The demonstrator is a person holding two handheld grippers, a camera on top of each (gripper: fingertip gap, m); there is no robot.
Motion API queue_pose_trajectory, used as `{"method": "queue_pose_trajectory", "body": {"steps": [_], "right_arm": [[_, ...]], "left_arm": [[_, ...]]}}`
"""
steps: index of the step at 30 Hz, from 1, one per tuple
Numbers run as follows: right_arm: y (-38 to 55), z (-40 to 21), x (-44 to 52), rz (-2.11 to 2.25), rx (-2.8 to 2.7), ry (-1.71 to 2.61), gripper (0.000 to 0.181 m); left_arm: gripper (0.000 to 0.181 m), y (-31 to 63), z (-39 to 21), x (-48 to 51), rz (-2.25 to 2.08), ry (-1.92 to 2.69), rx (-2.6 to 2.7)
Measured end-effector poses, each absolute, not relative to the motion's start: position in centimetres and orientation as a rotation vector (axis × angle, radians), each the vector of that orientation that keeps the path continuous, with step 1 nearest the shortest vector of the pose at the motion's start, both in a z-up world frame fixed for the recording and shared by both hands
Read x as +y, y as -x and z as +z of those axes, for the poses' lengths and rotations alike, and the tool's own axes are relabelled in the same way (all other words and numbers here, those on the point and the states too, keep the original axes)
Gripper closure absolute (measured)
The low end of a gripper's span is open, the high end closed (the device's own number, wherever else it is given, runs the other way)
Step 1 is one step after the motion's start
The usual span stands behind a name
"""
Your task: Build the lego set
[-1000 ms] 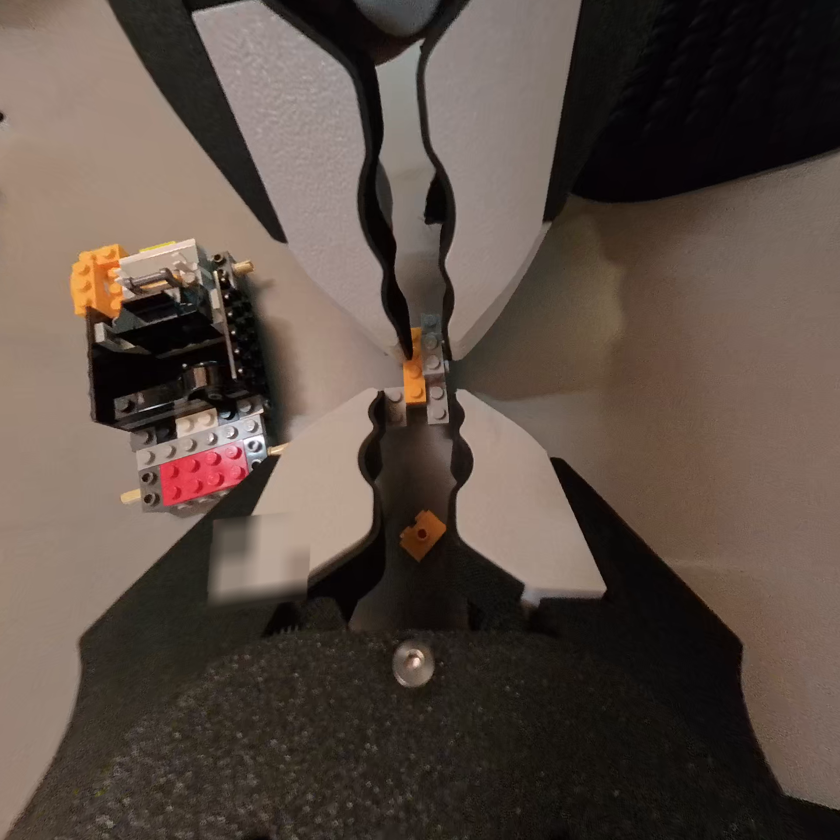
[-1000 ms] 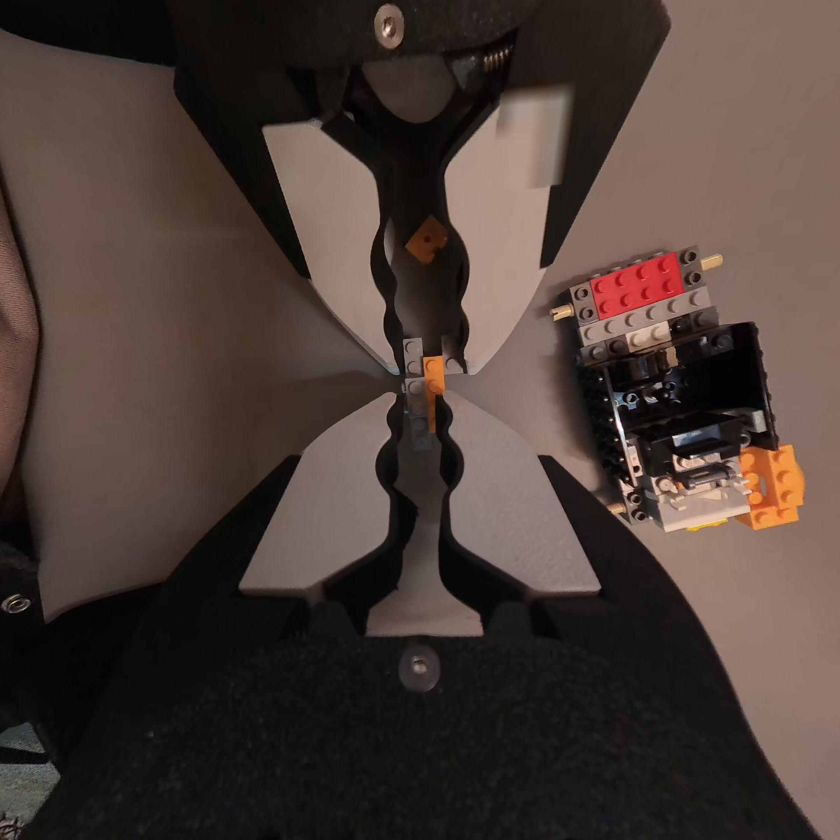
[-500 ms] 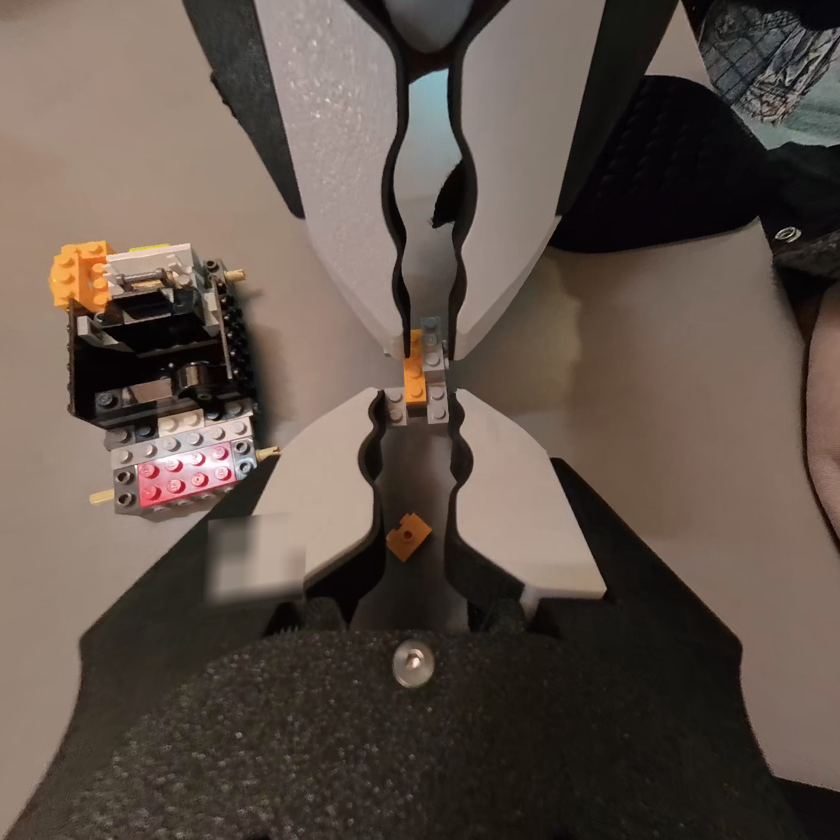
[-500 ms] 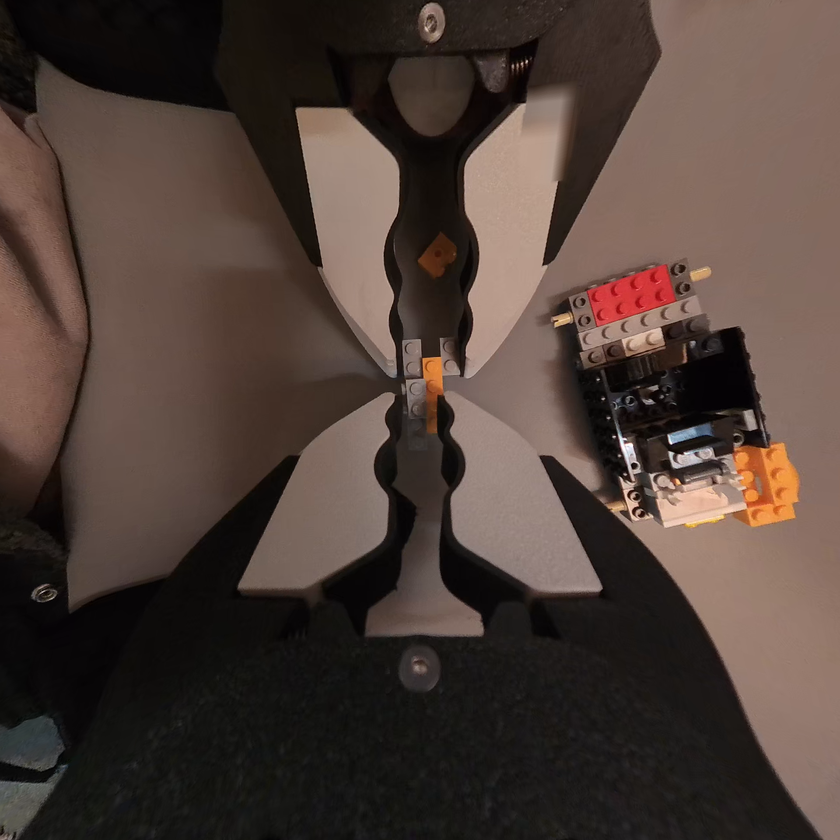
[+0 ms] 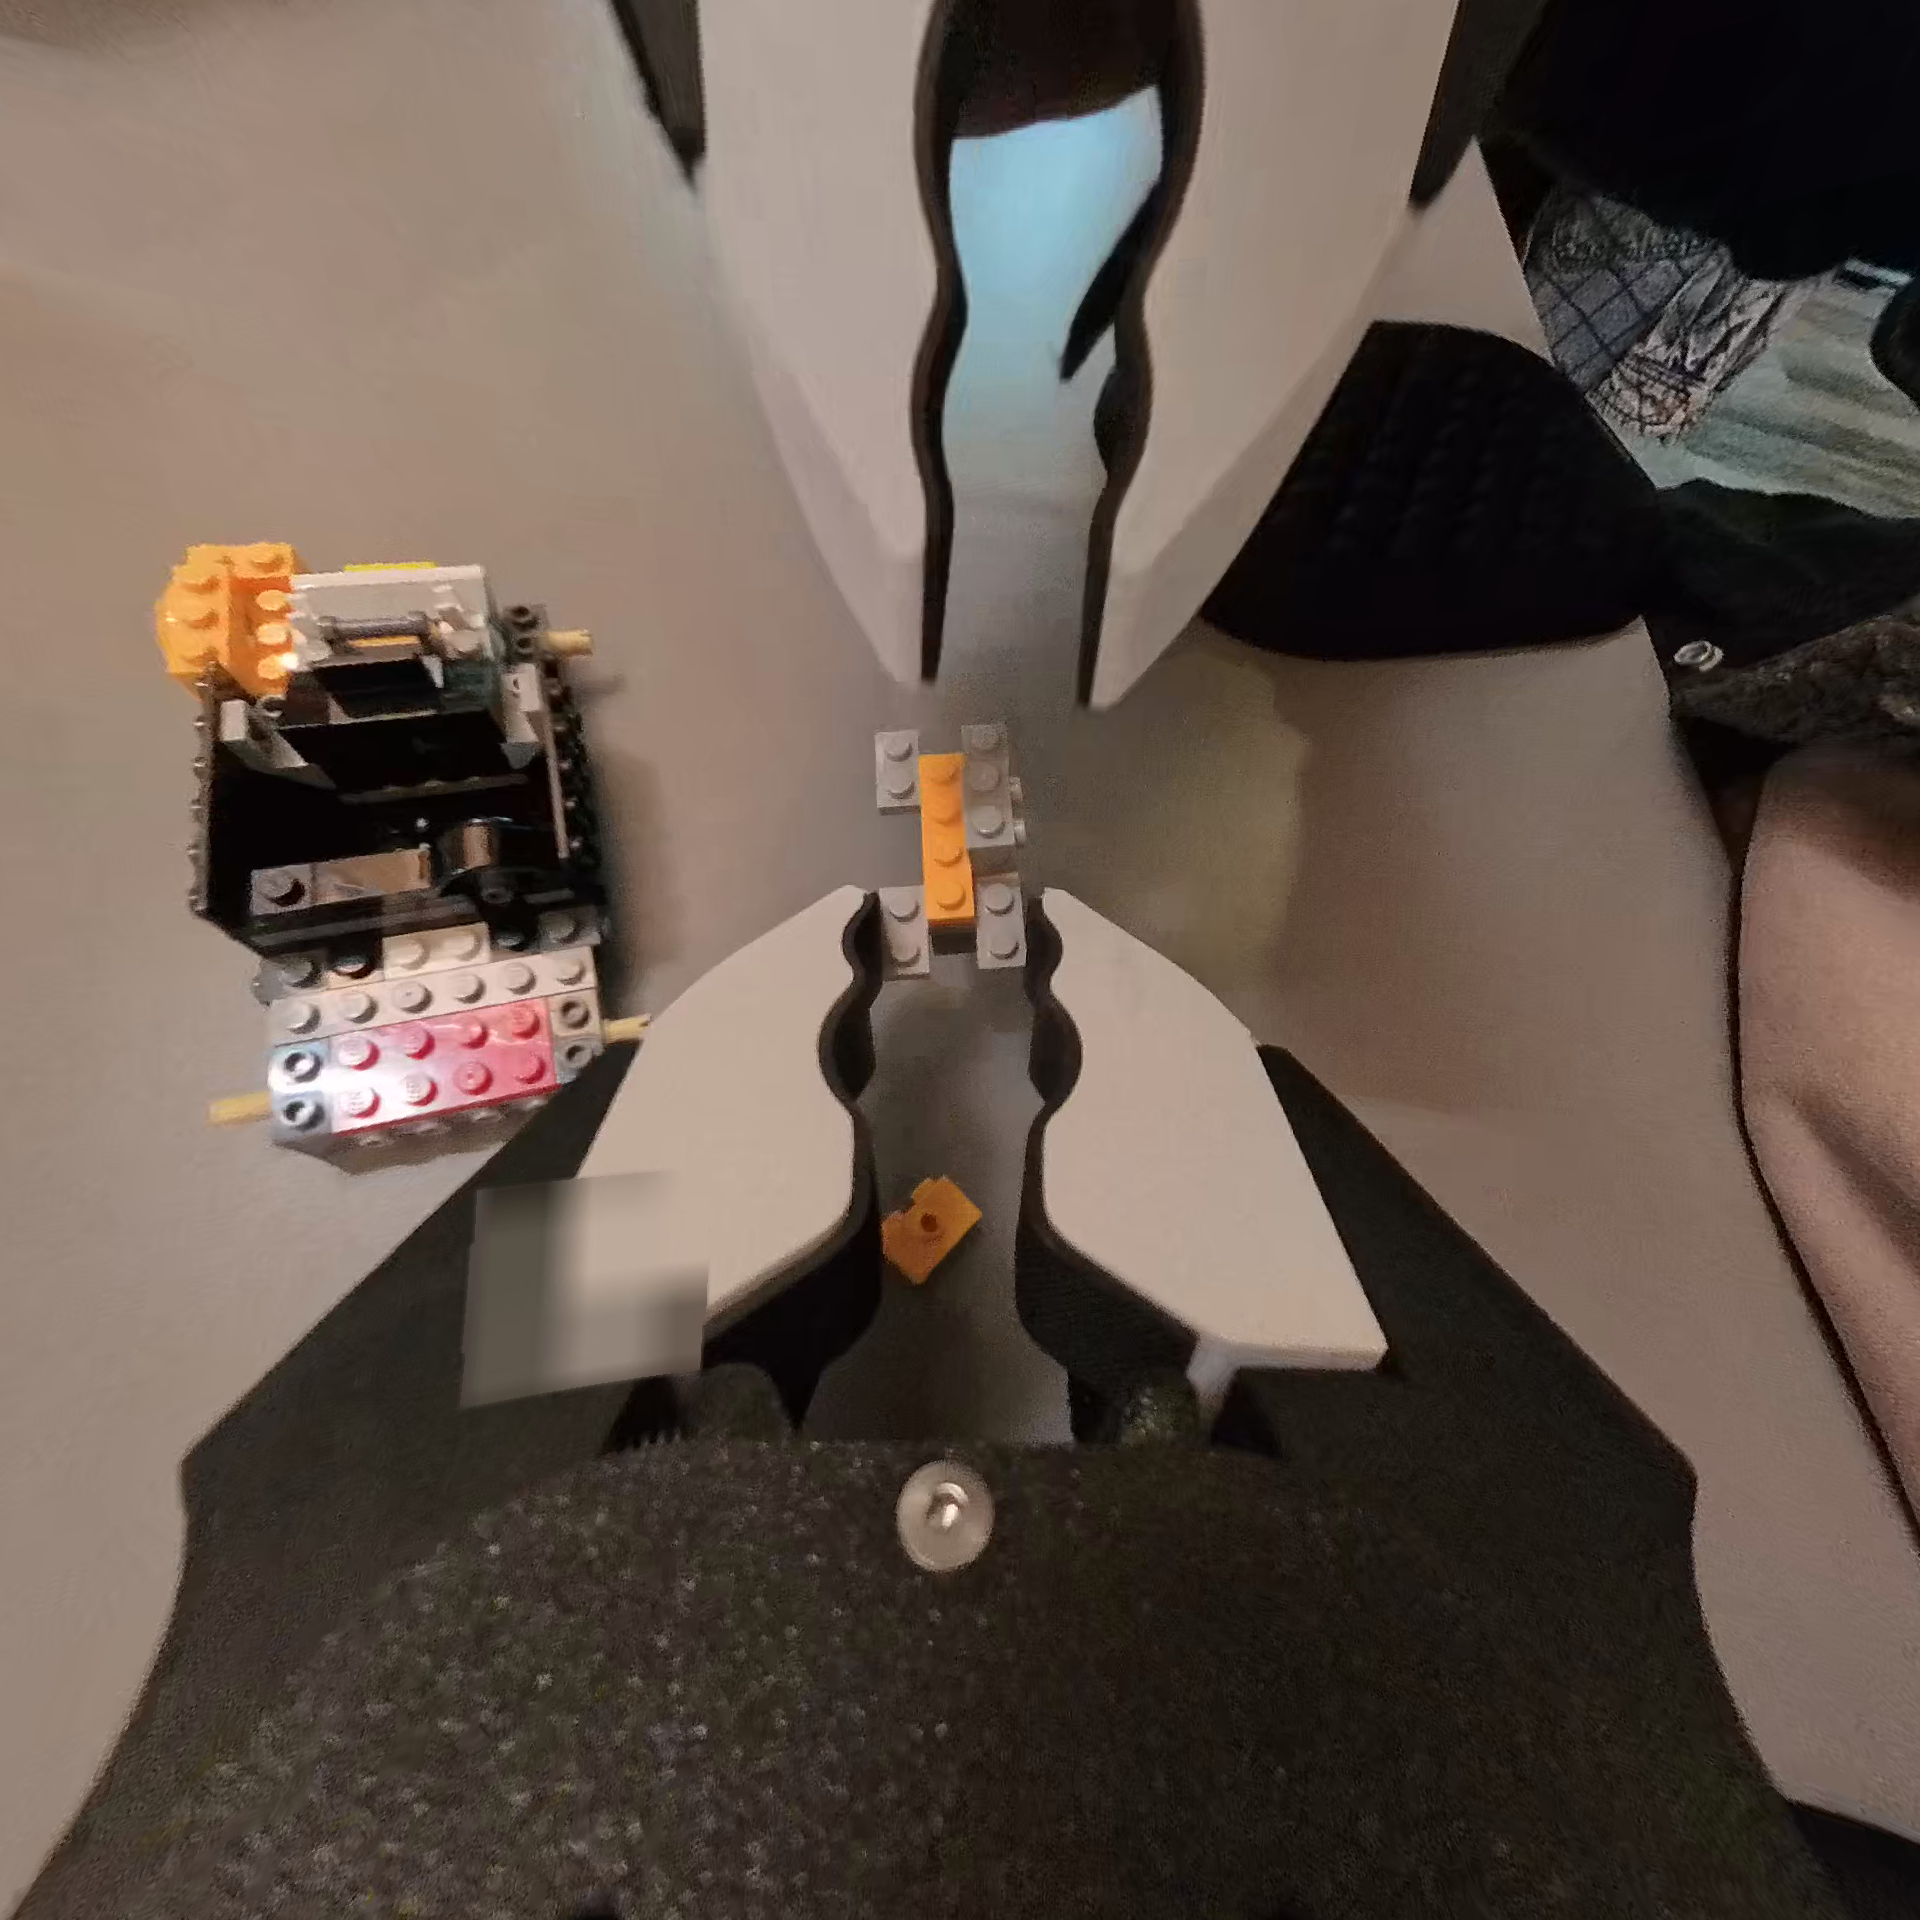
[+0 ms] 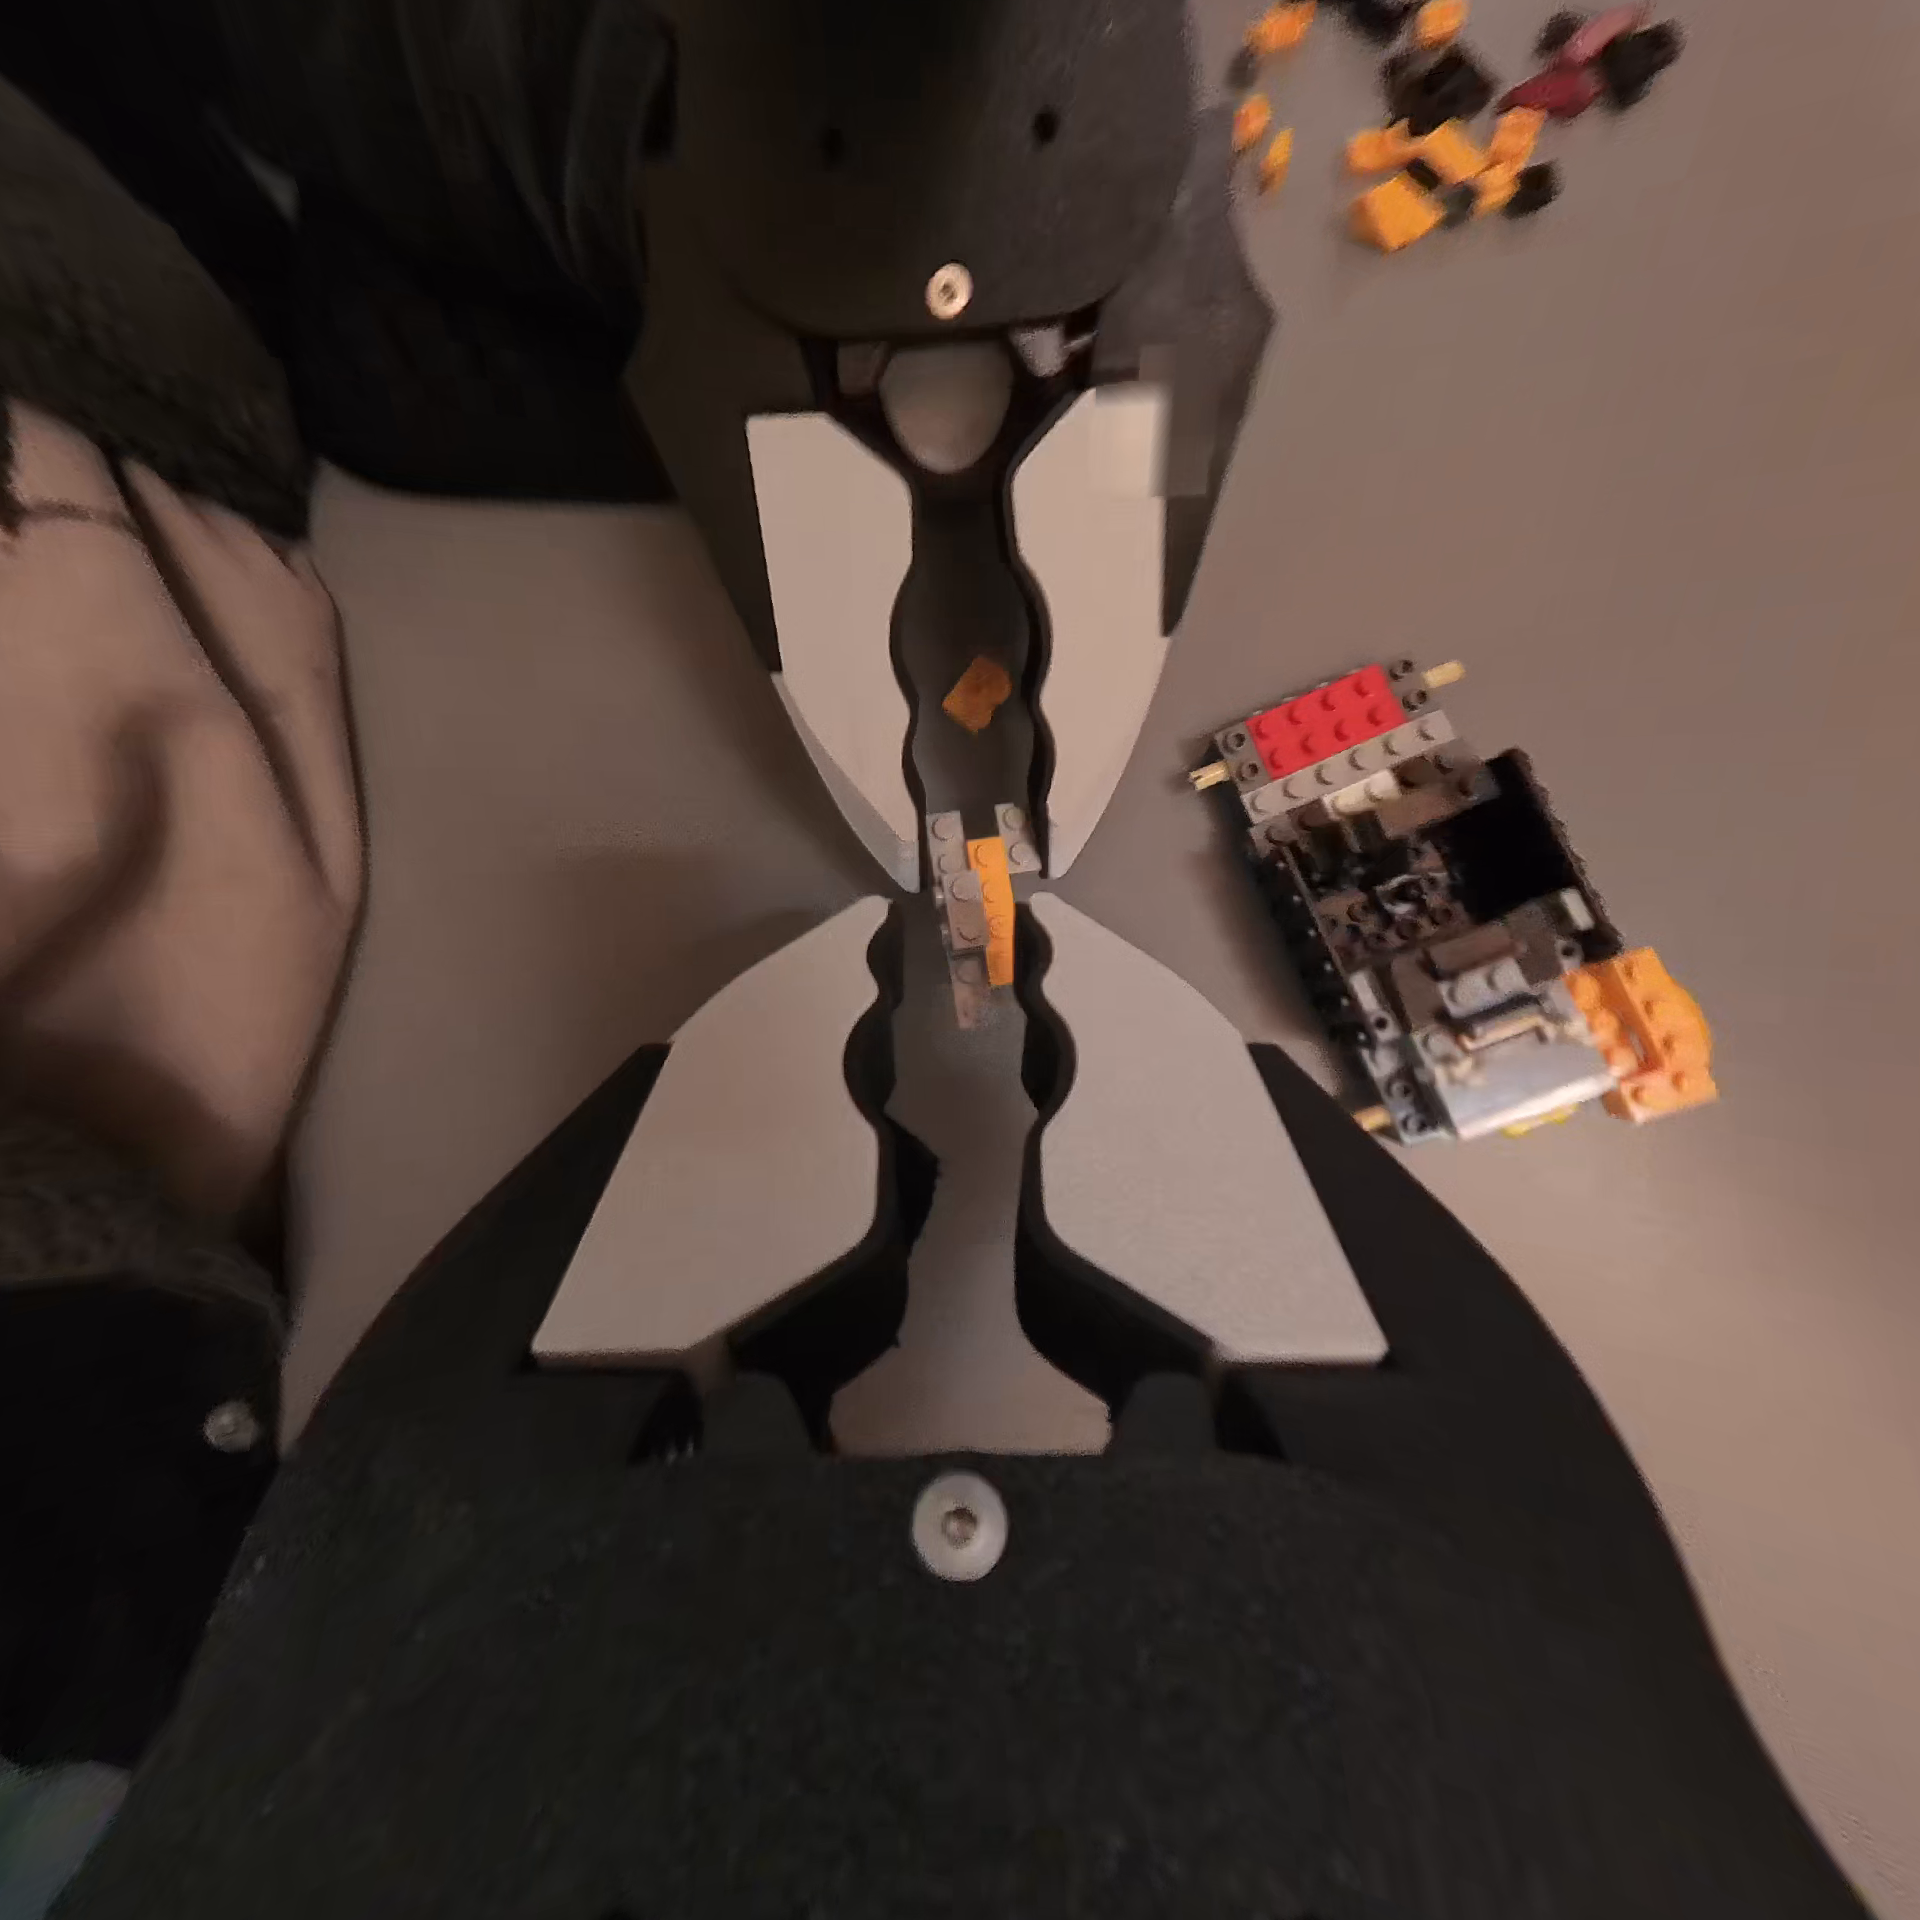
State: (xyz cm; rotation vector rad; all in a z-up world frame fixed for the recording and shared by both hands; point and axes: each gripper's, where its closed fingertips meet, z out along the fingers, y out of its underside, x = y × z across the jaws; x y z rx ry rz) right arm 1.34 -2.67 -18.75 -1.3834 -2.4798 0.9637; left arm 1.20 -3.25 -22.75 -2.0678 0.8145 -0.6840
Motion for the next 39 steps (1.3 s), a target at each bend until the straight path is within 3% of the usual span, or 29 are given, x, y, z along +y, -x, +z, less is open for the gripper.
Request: {"method": "queue_pose_trajectory", "body": {"steps": [8,15,23,30,39], "right_arm": [[-3.2,-18.4,-0.6,1.754,-1.469,2.169,0.134],[-1.7,-19.2,-2.5,2.080,-1.133,2.364,0.125],[-0.3,-19.1,-2.9,2.214,-1.103,2.437,0.128],[0.0,-19.6,-3.1,2.238,-1.108,2.451,0.149],[0.1,-19.0,-3.2,2.317,-1.078,2.356,0.153]], "left_arm": [[0.155,0.0,-20.7,-2.0,-0.606,2.015,0.669],[0.155,-0.4,-20.0,-2.0,-0.544,1.985,0.681],[0.155,-0.6,-20.5,-2.3,-0.514,1.990,0.732],[0.155,-0.6,-20.4,-2.3,-0.536,1.990,0.720],[0.156,-0.4,-19.8,-2.3,-0.493,1.969,0.730]]}}
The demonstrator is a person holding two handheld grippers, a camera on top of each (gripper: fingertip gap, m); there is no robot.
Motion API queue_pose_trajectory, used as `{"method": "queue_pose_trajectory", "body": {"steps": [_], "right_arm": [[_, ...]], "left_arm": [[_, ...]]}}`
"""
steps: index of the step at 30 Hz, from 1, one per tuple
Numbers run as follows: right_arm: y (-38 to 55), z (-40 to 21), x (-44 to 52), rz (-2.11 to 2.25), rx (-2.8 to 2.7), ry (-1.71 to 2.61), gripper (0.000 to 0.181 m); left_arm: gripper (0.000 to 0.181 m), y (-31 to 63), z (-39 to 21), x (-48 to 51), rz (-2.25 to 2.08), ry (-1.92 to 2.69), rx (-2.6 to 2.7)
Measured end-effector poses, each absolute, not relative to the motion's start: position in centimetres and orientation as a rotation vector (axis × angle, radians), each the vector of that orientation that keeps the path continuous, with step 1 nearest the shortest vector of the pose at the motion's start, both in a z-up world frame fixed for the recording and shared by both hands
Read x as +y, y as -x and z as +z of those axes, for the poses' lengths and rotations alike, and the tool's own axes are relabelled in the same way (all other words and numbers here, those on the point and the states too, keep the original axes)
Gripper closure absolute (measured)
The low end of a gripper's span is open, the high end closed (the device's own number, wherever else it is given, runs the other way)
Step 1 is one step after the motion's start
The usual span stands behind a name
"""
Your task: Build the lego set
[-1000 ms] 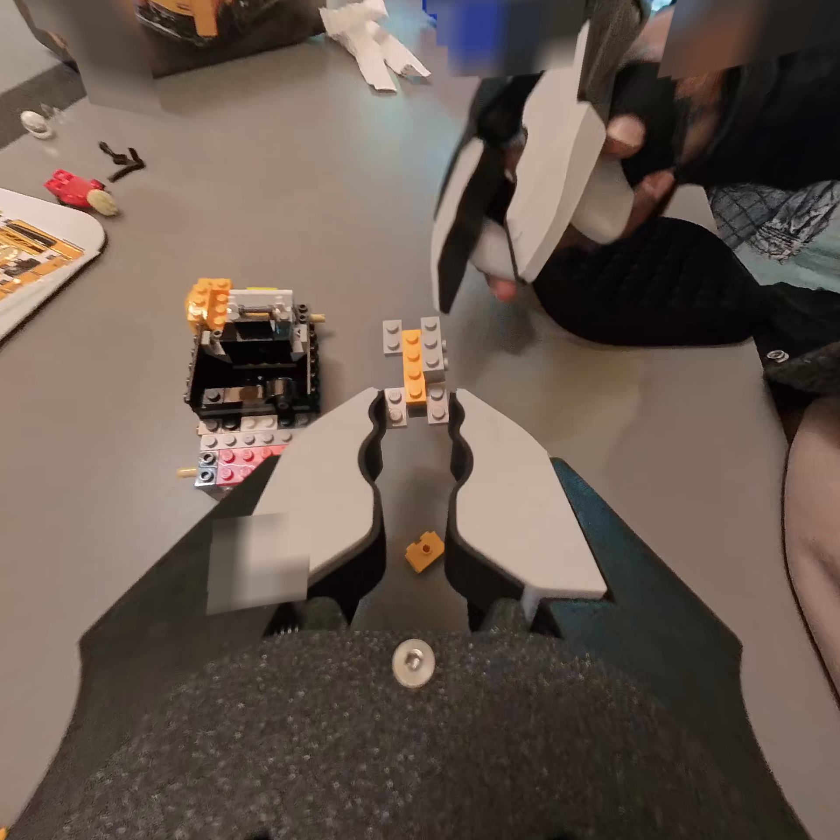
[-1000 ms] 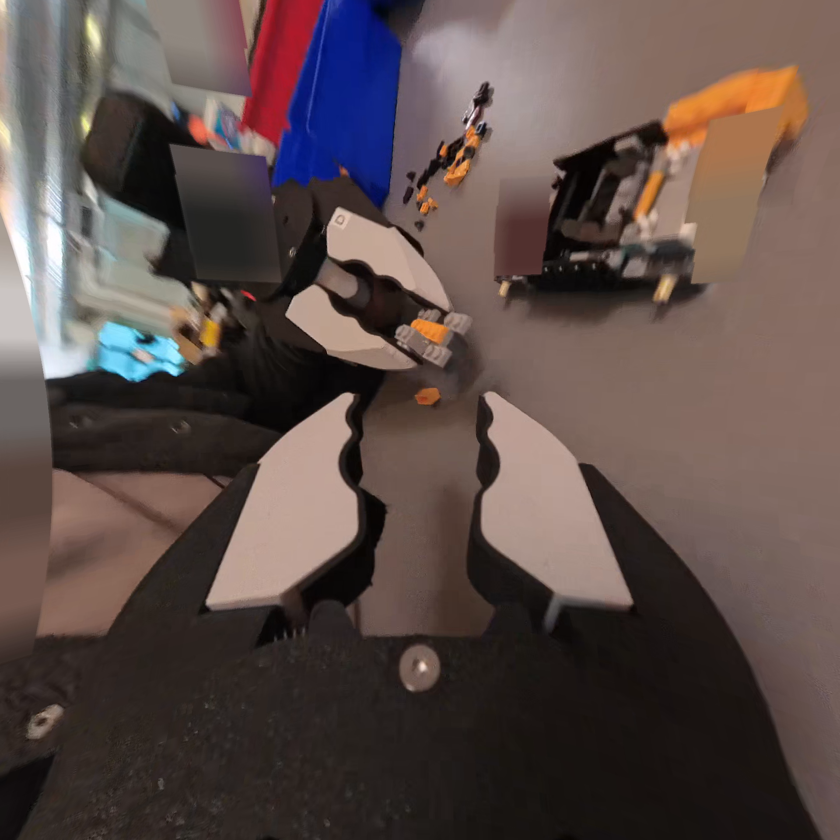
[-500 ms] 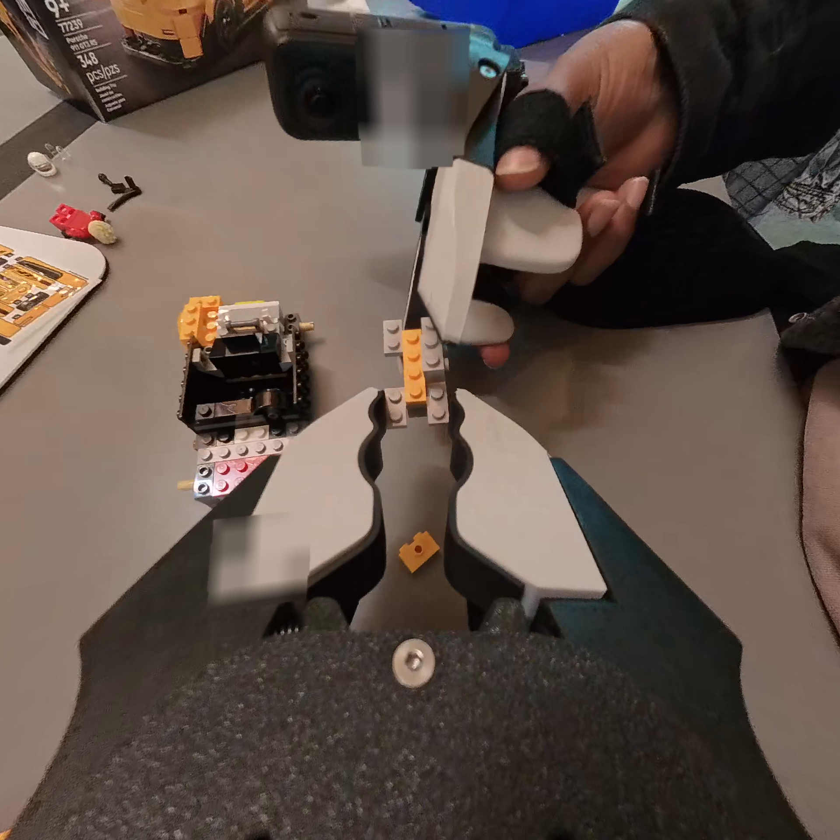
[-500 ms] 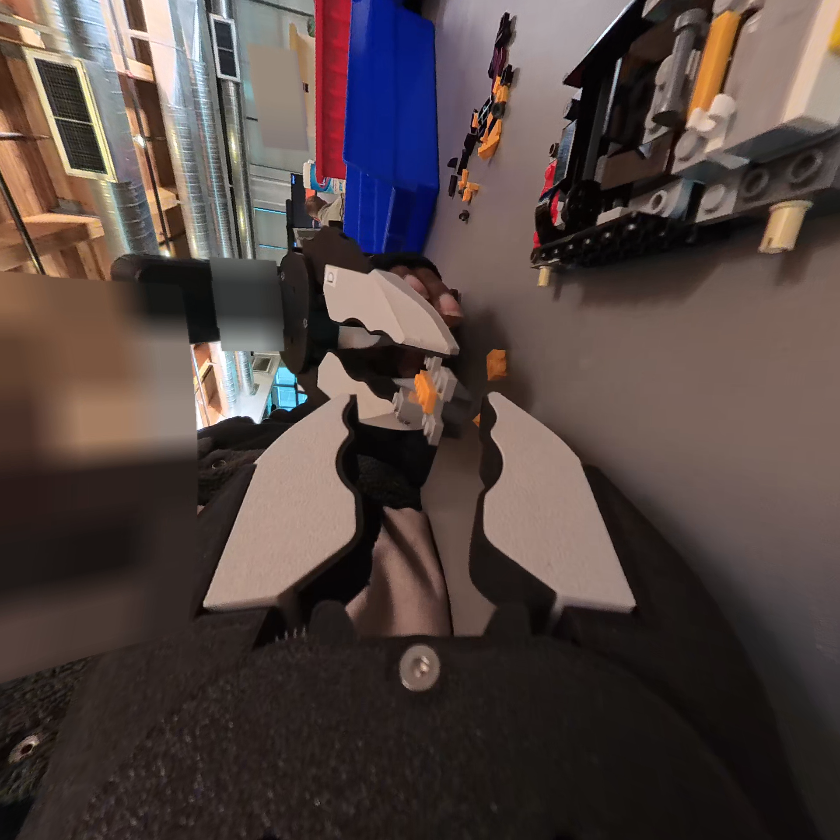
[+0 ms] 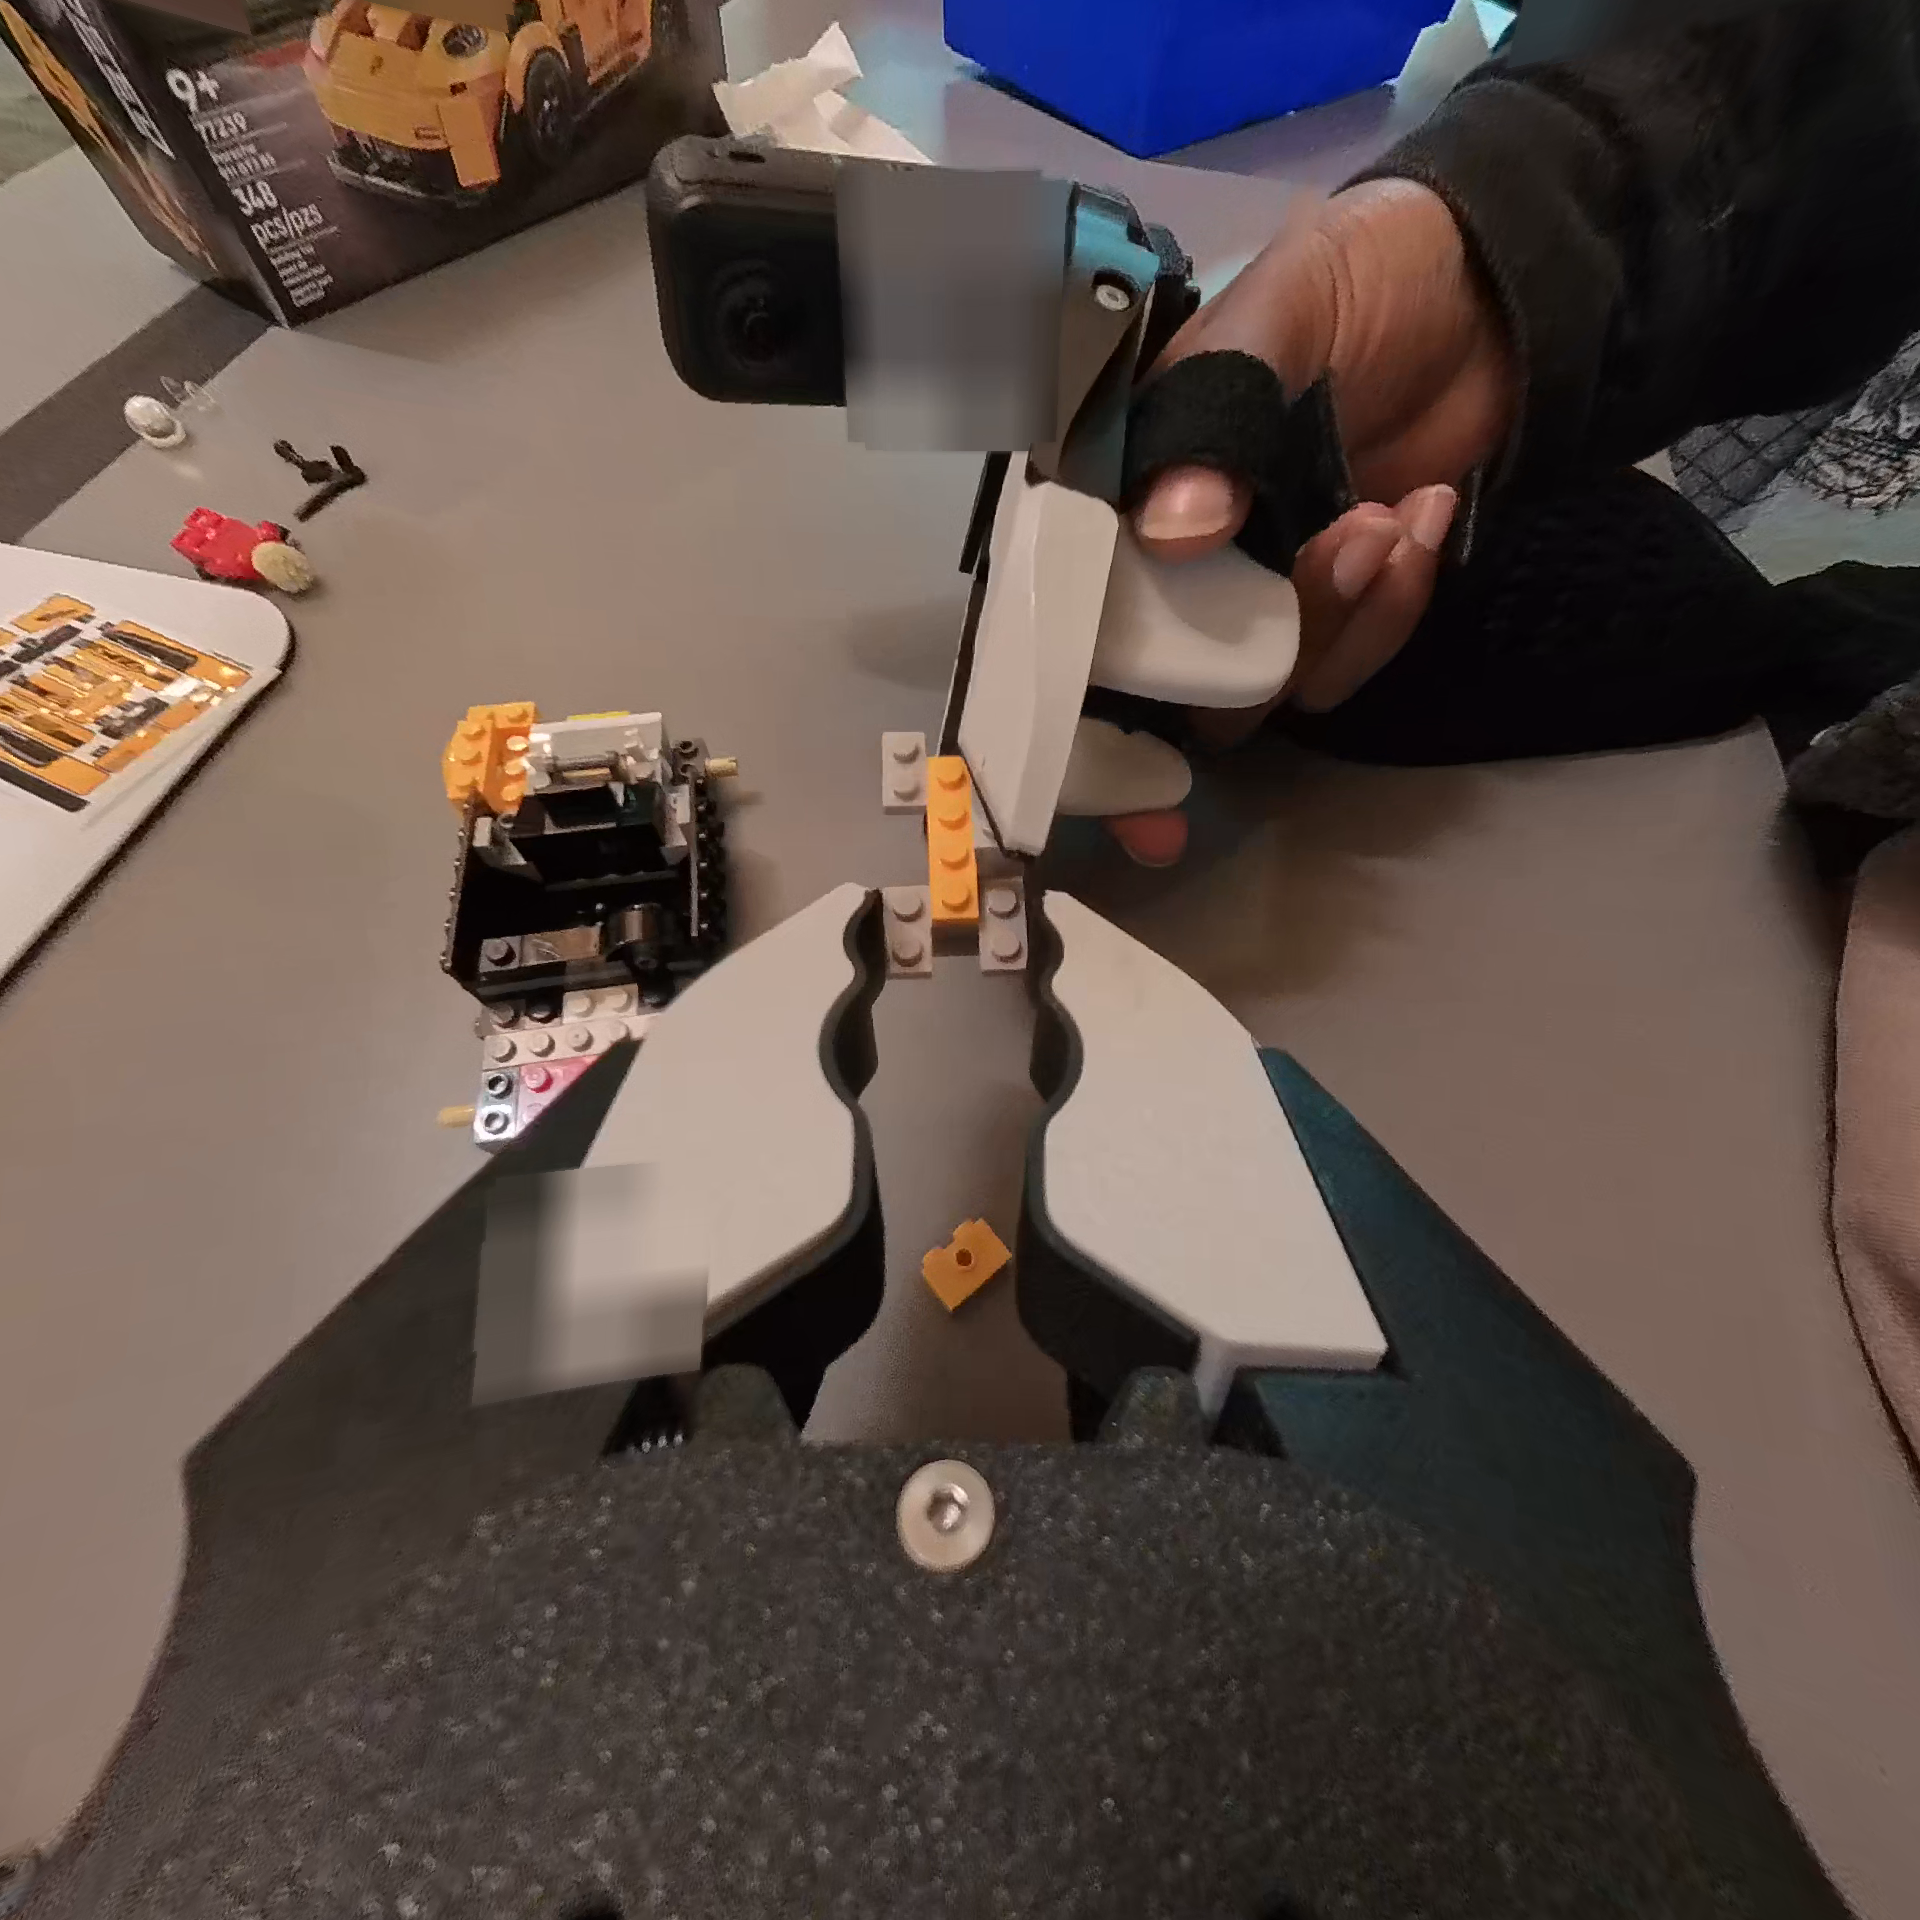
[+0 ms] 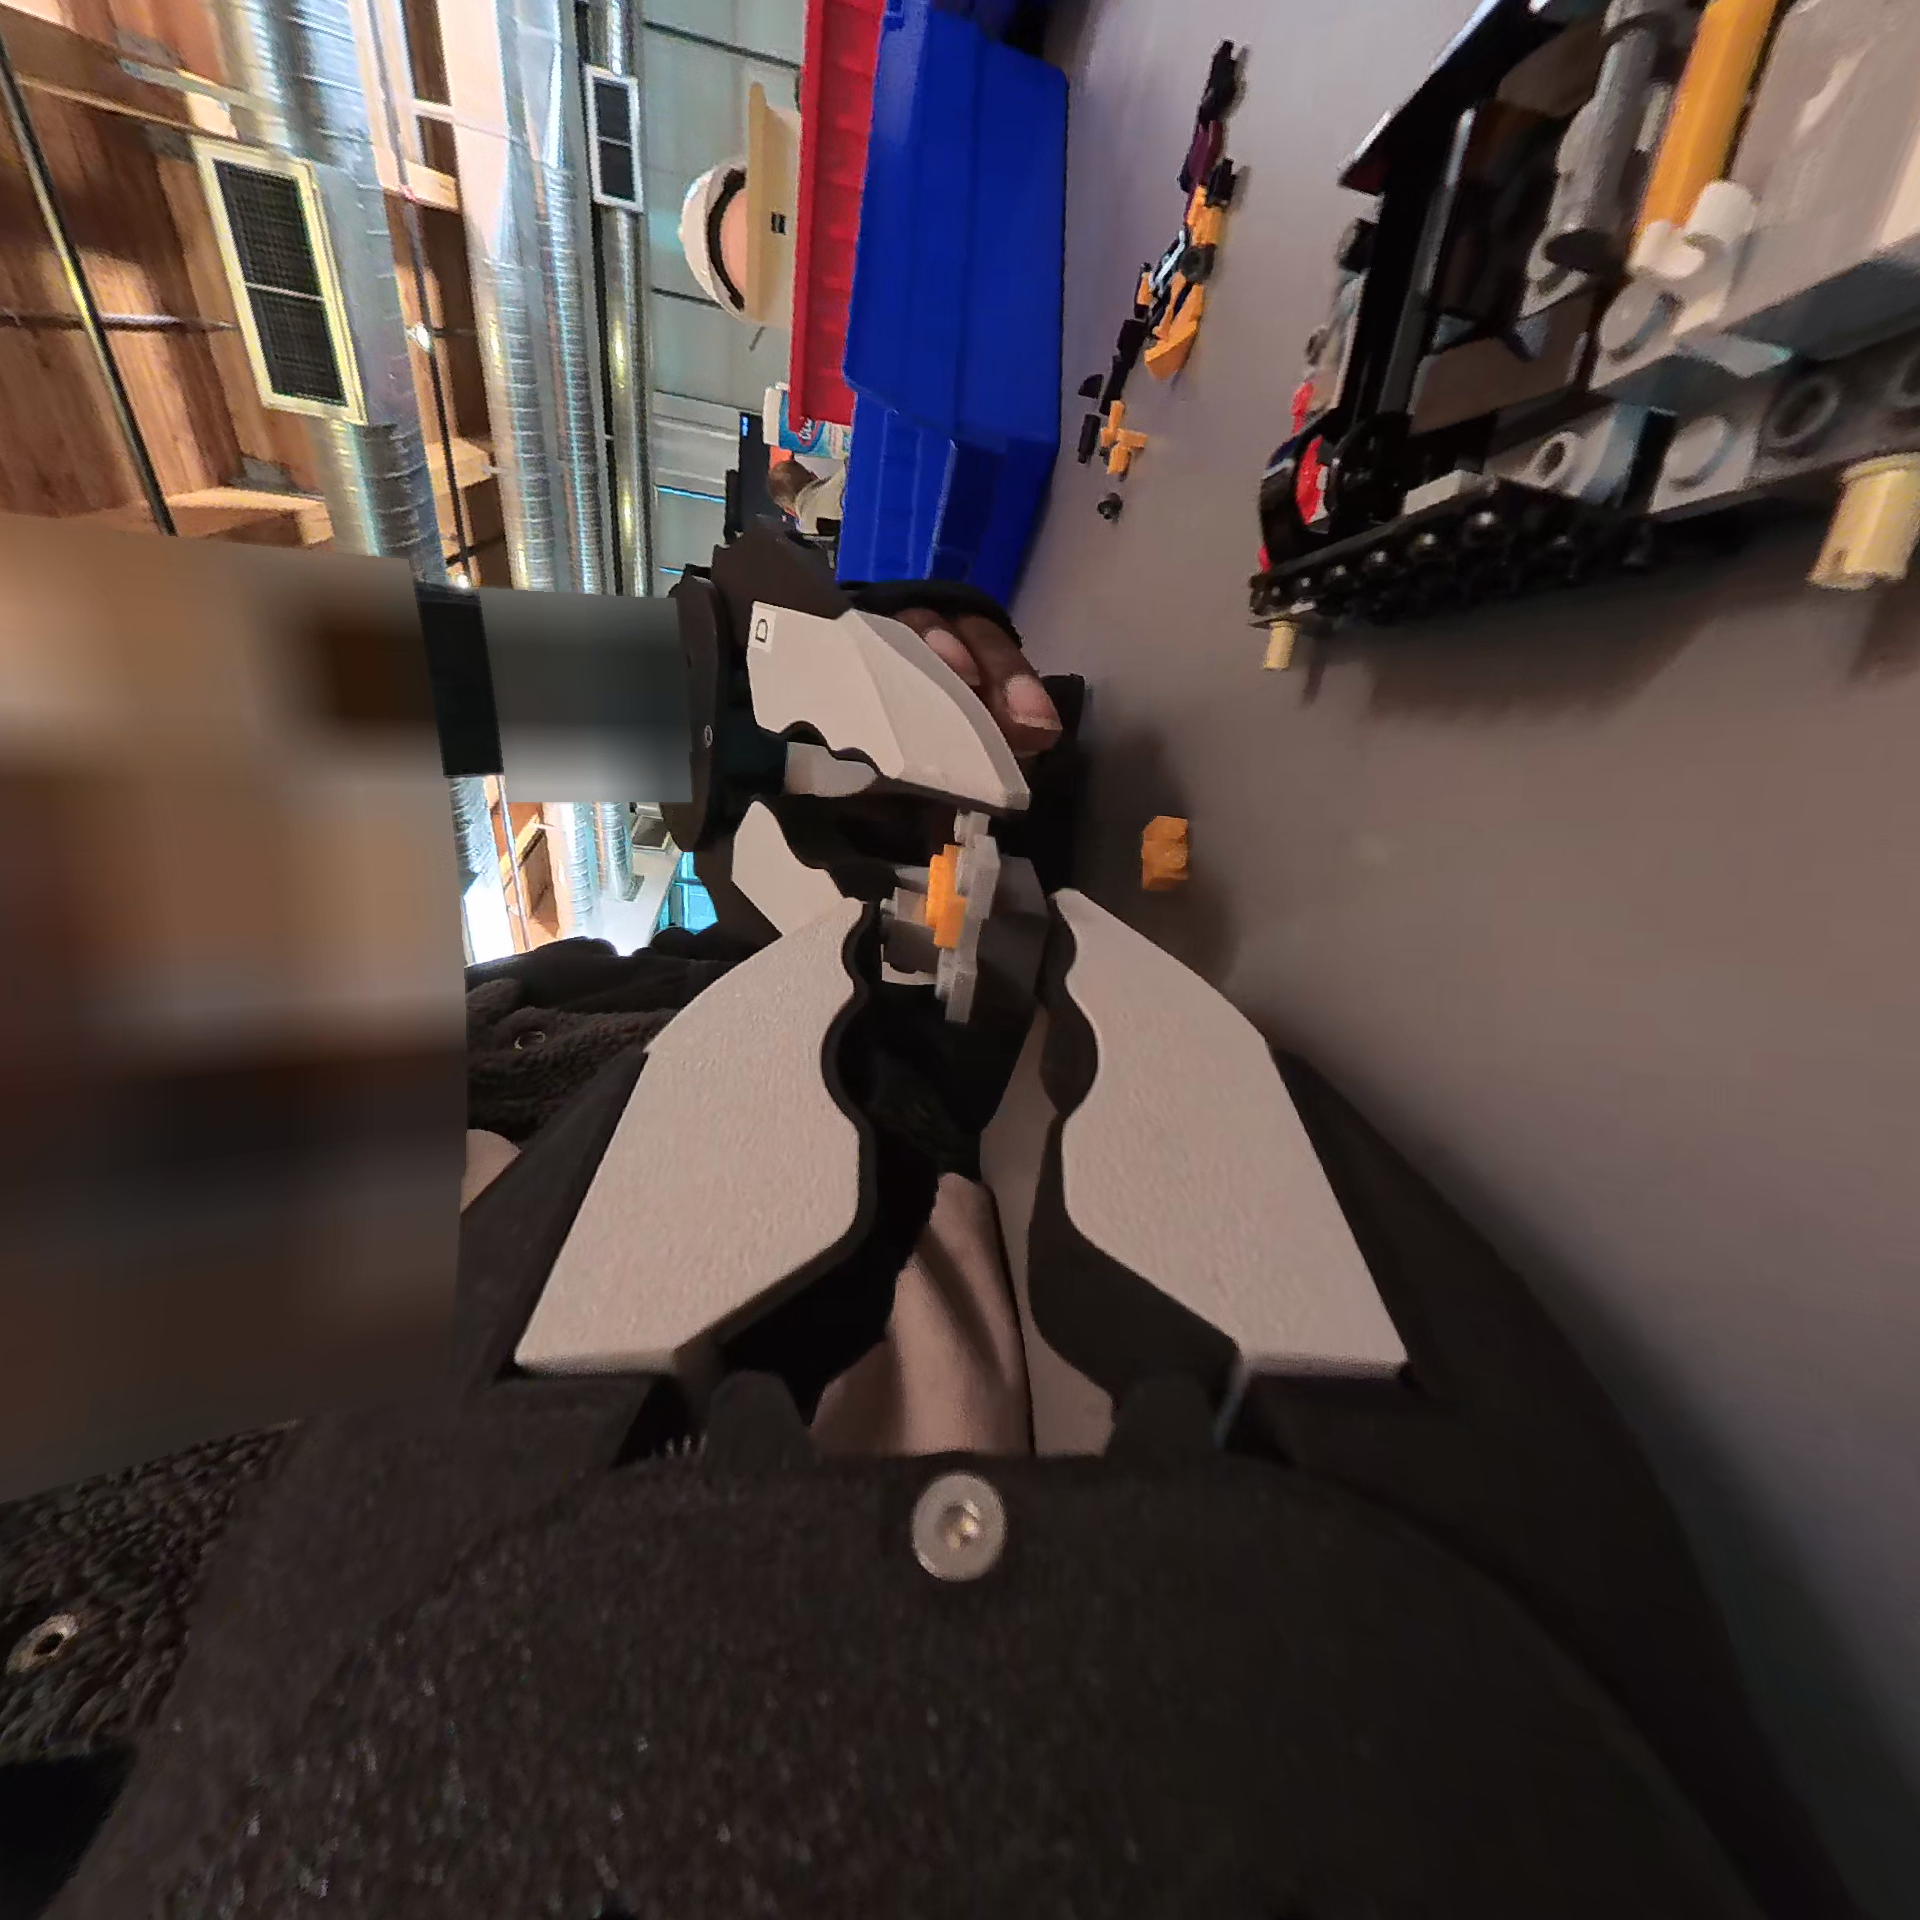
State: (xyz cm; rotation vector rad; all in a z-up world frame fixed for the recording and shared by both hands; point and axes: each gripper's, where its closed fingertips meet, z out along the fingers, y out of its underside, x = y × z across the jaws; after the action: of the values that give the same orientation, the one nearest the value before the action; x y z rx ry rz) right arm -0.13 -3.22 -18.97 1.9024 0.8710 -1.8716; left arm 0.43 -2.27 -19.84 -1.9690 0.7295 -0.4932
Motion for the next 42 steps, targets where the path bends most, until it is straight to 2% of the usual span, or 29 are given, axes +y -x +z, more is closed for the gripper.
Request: {"method": "queue_pose_trajectory", "body": {"steps": [19,32,42], "right_arm": [[0.1,-16.8,-3.5,-2.200,1.193,-1.846,0.155],[-1.1,-14.6,-4.6,-2.372,1.782,-1.731,0.154],[-1.4,-13.5,-4.7,-2.514,1.636,-1.589,0.154]], "left_arm": [[0.156,-0.4,-17.4,-2.3,-0.227,1.806,0.801],[0.157,-1.7,-14.6,-3.3,-0.128,1.552,0.874],[0.157,-2.1,-13.5,-3.5,-0.217,1.558,0.801]]}}
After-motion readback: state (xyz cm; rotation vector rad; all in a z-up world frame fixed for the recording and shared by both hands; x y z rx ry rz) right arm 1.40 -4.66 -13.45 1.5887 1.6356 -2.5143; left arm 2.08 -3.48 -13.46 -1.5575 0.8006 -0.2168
